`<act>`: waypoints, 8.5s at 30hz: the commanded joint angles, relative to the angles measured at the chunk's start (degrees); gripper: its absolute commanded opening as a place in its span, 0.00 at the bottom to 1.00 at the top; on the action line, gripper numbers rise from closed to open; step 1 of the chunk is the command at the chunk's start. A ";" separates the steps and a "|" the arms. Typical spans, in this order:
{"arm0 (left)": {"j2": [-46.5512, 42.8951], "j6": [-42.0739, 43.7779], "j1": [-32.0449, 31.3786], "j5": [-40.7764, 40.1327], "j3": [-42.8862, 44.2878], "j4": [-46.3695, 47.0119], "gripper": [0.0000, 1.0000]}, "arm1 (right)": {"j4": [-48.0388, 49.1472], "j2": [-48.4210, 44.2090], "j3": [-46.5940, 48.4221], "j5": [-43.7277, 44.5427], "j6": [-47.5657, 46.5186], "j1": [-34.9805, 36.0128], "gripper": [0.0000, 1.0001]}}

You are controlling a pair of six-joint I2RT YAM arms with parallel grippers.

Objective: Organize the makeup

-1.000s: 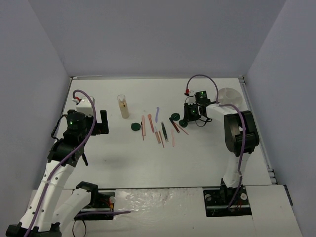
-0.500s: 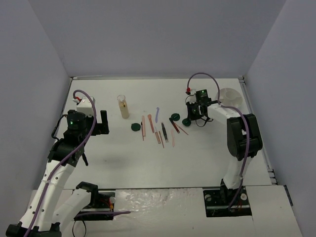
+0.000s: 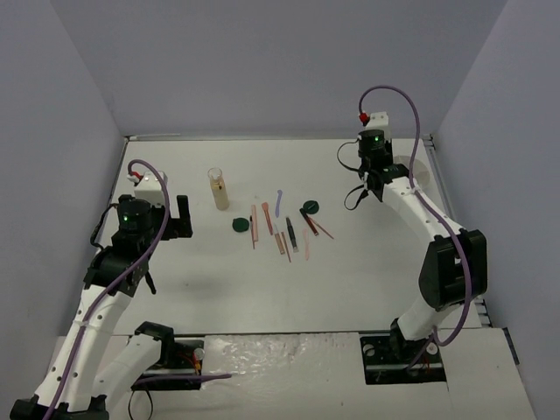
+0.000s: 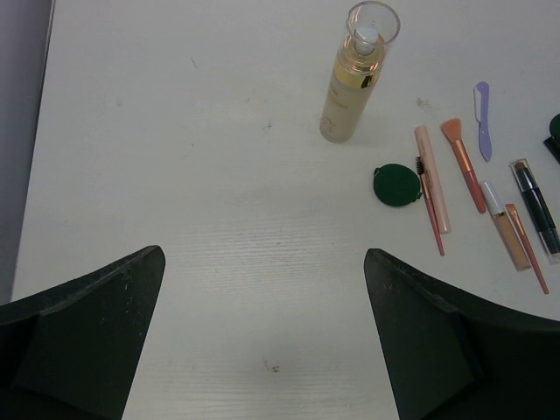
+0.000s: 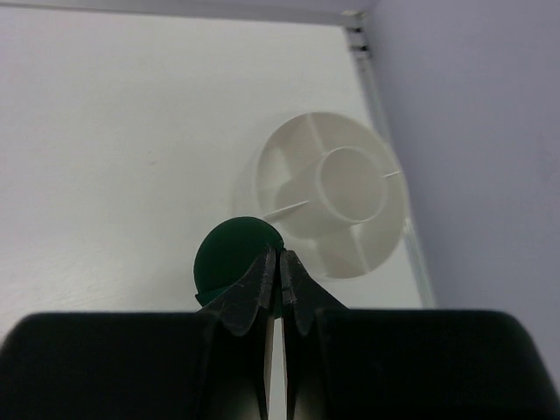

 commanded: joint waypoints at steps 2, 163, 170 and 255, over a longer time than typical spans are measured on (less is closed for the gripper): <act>-0.72 -0.13 -0.37 -0.96 1.73 3.36 0.97 | 10.45 2.20 3.35 17.08 -8.99 -0.28 0.00; 1.48 -0.48 -0.72 1.94 2.09 3.27 0.97 | -7.46 22.72 11.08 -57.18 -2.50 -1.69 0.00; 1.45 -0.39 -0.63 1.85 2.09 3.27 0.97 | -8.10 11.54 13.80 -29.35 -0.08 -1.28 0.00; 6.81 -6.06 -0.54 4.57 3.11 0.35 0.97 | -11.32 -3.16 14.79 -18.83 12.91 -4.50 0.78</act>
